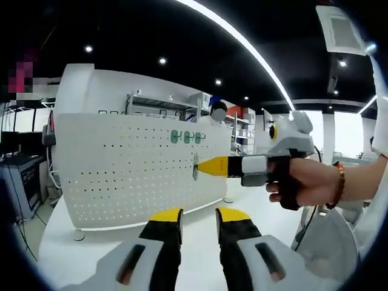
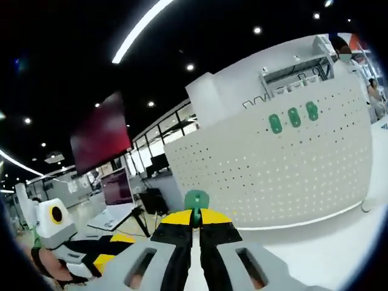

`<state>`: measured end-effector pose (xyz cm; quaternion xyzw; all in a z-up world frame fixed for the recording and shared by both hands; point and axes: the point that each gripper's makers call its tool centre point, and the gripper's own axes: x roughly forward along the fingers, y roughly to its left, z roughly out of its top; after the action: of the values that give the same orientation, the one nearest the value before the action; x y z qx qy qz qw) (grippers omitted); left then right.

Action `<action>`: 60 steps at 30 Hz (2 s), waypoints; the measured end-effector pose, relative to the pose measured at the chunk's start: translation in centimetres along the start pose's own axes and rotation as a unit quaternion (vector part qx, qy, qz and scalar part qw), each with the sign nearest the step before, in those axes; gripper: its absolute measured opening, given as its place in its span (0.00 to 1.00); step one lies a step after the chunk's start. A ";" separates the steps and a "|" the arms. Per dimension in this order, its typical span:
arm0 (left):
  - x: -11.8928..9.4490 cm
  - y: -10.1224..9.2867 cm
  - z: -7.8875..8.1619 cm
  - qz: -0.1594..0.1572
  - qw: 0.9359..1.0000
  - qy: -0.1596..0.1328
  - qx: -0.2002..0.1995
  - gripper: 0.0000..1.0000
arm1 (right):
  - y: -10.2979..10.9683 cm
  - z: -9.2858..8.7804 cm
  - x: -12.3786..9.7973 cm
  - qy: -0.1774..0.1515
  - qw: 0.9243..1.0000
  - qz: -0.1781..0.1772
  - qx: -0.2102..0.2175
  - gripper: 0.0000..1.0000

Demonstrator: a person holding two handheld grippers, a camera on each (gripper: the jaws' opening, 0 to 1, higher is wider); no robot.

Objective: Insert the hook assembly into the mounting plate slot until the hook locks in place.

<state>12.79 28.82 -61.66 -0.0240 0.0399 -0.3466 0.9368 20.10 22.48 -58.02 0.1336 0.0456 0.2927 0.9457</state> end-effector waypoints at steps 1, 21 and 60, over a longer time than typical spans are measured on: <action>-0.1 0.1 -0.2 0.001 1.000 0.002 -0.001 0.26 | -0.3 0.4 0.2 -0.004 1.000 -0.005 -0.002 0.01; -1.5 -0.3 -1.1 -0.005 0.999 0.040 0.020 0.44 | -5.1 4.9 4.0 -0.022 0.992 -0.079 -0.094 0.02; -2.8 1.3 -0.6 0.008 0.999 0.029 0.025 0.57 | -10.1 10.2 9.7 -0.060 0.967 -0.176 -0.173 0.02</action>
<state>11.46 31.64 -62.17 0.0095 0.0583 -0.3402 0.9385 35.23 17.70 -51.12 -0.0246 -0.0401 0.1160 0.9921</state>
